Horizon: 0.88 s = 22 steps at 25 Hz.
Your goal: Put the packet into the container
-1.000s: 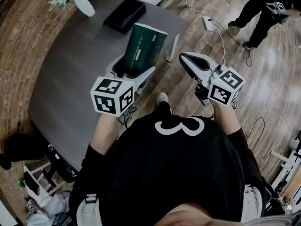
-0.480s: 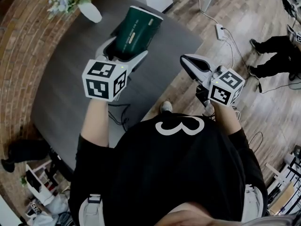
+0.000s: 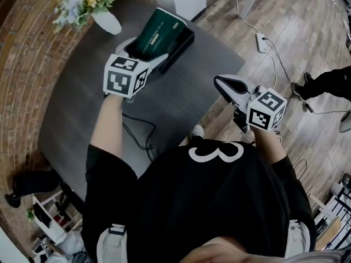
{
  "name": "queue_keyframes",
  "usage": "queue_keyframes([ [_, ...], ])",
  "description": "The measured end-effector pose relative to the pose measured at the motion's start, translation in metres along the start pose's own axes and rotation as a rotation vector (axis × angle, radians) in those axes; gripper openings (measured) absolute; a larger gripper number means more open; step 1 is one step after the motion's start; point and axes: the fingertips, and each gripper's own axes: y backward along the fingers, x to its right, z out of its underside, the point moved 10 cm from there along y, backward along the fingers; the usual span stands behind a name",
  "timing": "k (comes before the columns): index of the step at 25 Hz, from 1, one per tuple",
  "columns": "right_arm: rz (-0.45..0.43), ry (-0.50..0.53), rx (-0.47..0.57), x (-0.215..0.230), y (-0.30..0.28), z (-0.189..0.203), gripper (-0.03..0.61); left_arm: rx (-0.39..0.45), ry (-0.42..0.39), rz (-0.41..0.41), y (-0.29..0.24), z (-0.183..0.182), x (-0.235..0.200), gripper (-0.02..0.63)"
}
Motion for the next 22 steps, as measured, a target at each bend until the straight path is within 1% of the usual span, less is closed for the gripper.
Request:
queue_keyframes([
  [7, 0.025, -0.033, -0.022, 0.018, 0.0, 0.006, 0.002, -0.152, -0.018, 0.029, -0.063, 0.028, -0.023, 0.451],
  [12, 0.039, -0.047, -0.018, 0.025, 0.002, 0.006, 0.002, -0.233, -0.033, 0.059, -0.089, 0.038, -0.027, 0.451],
  [14, 0.043, -0.059, -0.012, 0.028, 0.004, 0.009, 0.002, -0.248, -0.041, 0.076, -0.097, 0.04, -0.024, 0.451],
  [16, 0.047, -0.063, -0.011, 0.029, 0.005, 0.011, 0.002, -0.245, -0.033, 0.095, -0.103, 0.041, -0.025, 0.453],
  [22, 0.065, -0.072, -0.012, 0.027, 0.012, 0.015, 0.002, -0.224, 0.041, 0.131, -0.113, 0.052, -0.034, 0.465],
])
